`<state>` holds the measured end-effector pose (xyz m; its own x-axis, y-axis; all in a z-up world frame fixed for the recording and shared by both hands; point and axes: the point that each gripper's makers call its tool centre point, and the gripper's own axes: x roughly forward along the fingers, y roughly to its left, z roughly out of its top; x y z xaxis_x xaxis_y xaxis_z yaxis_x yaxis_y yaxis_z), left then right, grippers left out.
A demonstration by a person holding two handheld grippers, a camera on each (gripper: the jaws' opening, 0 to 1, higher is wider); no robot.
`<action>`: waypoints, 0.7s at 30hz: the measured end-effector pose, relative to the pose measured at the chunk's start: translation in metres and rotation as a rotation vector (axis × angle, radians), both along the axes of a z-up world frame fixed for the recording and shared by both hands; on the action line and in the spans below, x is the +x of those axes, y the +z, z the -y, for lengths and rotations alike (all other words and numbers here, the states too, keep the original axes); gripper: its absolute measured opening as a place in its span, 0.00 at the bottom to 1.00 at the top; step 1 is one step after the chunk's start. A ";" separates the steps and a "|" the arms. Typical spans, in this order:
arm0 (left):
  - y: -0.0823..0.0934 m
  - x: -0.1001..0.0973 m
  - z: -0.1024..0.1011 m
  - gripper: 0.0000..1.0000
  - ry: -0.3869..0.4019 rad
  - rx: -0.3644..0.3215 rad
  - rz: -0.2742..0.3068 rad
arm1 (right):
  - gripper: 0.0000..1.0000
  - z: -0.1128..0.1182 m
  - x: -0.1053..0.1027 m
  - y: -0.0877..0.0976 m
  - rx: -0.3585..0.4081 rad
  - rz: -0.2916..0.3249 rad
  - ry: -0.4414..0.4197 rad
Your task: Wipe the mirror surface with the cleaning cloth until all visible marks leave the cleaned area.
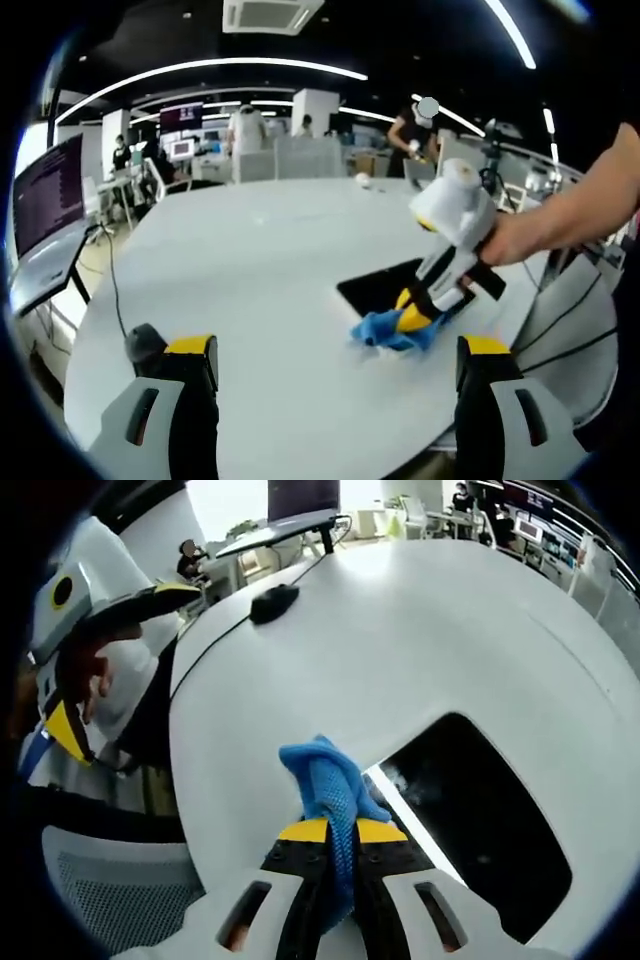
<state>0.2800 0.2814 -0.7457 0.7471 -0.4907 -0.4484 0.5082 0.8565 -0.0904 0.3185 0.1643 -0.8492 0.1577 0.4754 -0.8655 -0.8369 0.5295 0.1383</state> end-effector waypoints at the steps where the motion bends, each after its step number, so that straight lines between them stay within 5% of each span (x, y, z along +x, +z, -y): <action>1: 0.000 0.000 0.000 1.00 0.000 0.000 0.000 | 0.03 0.000 0.001 0.000 0.000 -0.002 0.001; 21: -0.006 0.000 -0.004 1.00 0.026 -0.010 -0.021 | 0.03 0.004 0.050 0.000 -0.016 0.017 0.002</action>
